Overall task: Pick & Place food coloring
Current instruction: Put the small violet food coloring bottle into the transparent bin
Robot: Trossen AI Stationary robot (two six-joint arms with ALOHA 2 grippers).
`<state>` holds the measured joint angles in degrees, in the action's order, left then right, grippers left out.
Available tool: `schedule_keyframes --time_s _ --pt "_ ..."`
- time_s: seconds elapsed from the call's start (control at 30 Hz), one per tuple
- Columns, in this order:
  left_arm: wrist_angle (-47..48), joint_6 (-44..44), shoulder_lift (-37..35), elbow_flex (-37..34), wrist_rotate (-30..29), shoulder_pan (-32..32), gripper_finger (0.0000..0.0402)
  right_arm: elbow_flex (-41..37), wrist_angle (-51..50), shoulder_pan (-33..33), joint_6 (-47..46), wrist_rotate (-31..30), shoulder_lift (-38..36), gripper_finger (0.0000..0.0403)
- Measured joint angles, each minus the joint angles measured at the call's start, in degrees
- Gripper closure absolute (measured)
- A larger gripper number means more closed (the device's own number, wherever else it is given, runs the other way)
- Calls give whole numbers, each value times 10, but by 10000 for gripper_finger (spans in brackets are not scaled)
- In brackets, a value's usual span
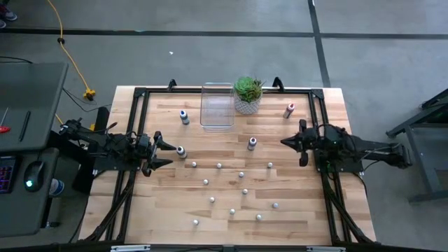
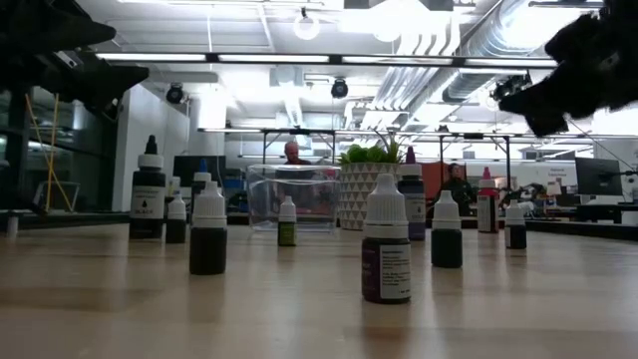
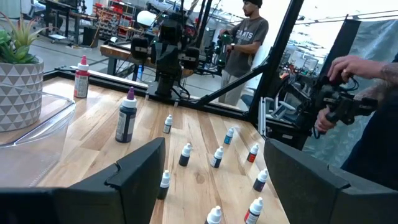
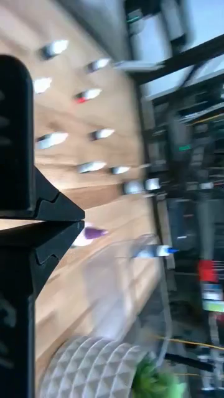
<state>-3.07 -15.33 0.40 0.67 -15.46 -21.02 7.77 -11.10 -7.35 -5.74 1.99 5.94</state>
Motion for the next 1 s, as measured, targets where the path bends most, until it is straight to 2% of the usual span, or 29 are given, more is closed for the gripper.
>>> schedule_keyframes --time_s 0.27,0.47,0.57,0.8,1.0 --pt "0 0 0 0 0 0 130 154 -56 8 -18 1 169 402" --pt "0 0 0 0 0 0 130 305 -159 21 -33 32 320 402" --pt "0 0 0 0 0 0 130 382 -218 43 -27 29 382 402" --pt "0 0 0 0 0 0 130 534 -361 125 60 -17 491 402" --pt "0 0 0 0 0 0 130 629 -443 196 30 -44 570 402"
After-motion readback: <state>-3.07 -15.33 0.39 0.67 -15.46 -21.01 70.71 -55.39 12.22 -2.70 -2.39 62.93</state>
